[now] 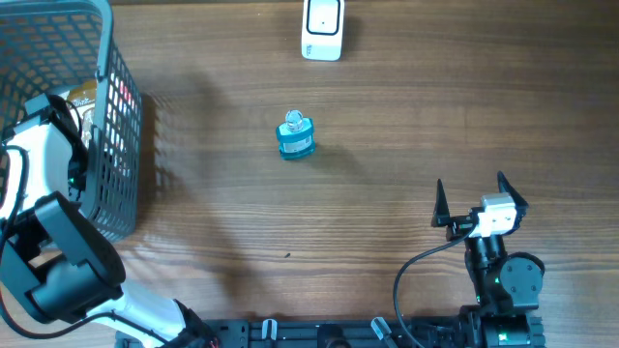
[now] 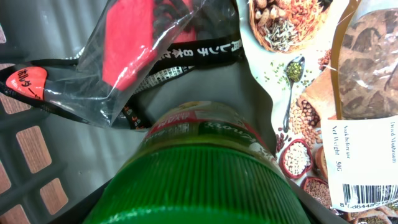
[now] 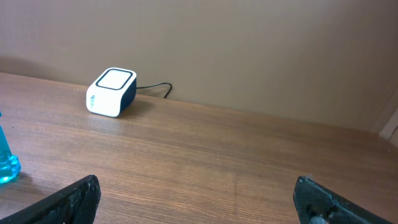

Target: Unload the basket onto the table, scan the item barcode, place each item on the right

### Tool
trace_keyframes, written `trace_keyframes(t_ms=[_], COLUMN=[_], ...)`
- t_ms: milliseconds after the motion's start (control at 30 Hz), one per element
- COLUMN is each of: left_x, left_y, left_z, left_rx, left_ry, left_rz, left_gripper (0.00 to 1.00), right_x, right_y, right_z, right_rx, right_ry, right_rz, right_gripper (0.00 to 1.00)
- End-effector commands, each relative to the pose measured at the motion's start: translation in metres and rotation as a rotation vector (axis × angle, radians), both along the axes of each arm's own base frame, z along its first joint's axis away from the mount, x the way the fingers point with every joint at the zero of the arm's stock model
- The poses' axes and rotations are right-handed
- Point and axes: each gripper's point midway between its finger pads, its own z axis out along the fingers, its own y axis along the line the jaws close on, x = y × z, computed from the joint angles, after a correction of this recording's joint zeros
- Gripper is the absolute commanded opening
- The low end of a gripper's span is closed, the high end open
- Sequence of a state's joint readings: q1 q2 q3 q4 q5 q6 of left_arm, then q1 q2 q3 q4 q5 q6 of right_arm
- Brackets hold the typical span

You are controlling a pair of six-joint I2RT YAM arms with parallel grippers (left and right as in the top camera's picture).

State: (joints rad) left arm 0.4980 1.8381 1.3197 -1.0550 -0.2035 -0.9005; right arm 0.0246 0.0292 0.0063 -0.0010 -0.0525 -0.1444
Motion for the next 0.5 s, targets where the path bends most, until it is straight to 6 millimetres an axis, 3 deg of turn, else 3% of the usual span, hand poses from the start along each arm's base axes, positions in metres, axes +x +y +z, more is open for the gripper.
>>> trace_keyframes(t_ms=[0,300,467], left_x=[0.002,0.012,0.014], left_y=[0.002,0.008,0.009], left_z=[0.008,0.059,0.101], left_rx=[-0.001,0.052,0.100], left_ry=[-0.002,-0.099,-0.180], left_rz=[0.001,-0.002,-0.029], left_gripper=[0.63,0.64,0.65], right_x=[0.000,0.000,0.000], right_y=[0.003,0.003,0.003], right_z=[0.000,0.000,0.000], right_rx=[-0.012,-0.012,-0.012], right_ry=[-0.003,-0.003,-0.003], right_rz=[0.017,0.017,0.017], right_gripper=[1.00,1.00,1.00])
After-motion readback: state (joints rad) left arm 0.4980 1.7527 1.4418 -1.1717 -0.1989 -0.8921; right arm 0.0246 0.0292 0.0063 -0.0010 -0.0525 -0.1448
